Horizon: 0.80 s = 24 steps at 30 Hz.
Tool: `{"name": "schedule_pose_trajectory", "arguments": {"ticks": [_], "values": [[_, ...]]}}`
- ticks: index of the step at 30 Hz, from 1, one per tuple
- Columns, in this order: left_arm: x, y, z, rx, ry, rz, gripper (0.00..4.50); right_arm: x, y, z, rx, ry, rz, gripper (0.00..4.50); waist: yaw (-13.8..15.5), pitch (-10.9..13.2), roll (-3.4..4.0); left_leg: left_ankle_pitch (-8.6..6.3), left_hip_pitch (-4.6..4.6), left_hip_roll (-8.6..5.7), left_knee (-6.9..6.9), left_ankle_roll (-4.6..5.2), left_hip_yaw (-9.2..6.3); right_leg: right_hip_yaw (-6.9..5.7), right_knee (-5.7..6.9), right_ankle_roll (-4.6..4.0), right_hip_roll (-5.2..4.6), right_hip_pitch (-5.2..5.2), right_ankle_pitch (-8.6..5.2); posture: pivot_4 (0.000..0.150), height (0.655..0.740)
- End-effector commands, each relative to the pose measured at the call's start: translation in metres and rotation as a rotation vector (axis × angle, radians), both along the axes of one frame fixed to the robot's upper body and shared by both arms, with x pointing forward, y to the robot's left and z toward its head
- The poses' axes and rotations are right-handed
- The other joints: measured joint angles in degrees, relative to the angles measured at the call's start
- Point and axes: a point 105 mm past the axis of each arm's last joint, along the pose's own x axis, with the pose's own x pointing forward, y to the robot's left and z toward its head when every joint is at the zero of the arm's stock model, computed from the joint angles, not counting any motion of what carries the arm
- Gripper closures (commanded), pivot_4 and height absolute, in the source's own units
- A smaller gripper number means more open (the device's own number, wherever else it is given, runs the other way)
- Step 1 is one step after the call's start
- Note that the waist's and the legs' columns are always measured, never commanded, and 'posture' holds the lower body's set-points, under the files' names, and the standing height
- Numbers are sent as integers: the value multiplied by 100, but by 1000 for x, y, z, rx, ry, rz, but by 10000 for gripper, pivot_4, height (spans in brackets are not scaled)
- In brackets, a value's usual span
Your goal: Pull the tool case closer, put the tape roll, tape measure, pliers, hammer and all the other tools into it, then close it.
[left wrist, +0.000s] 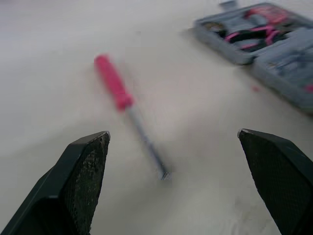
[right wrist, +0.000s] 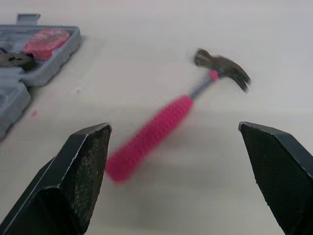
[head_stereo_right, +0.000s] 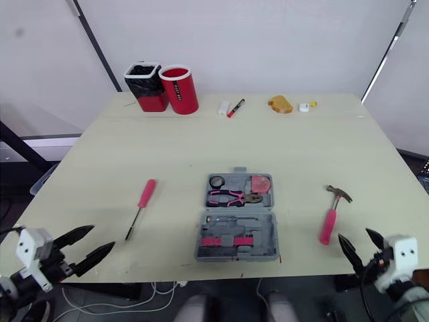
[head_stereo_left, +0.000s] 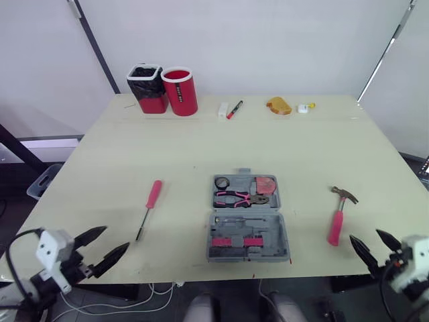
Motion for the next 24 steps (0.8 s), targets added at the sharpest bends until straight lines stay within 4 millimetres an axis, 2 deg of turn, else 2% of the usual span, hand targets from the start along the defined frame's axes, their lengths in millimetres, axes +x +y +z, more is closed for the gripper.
{"name": "schedule_pose_trajectory", "arguments": {"ticks": [1, 9, 16, 24], "values": [[5, -20, 14, 32, -35, -120, 0, 13, 3, 13, -40, -3, -13, 1053, 2, -1, 2, 0, 0, -2, 0, 0, 1, 0, 0, 0, -1, 0, 0, 1500, 7400], [19, -78, 51, 22, -115, -408, 0, 52, 1, 4, -24, 84, -119, 1053, 0, -4, -1, 1, -5, -14, 3, 2, 21, -2, 2, 2, 4, 1, 1, 1500, 7400], [14, -105, 80, -14, -104, -578, 0, 78, 2, 1, 10, 151, -211, 1053, -21, -3, 3, 0, -5, -21, -6, 2, 23, 5, 1, 11, 18, -1, 7, 1500, 7400], [3, -129, 101, -30, -100, -784, 0, 97, -3, -11, 28, 228, -350, 1053, -20, -1, 7, 1, -11, -19, -4, 2, 17, 7, 0, 19, 32, -4, 12, 1500, 7400]]}}
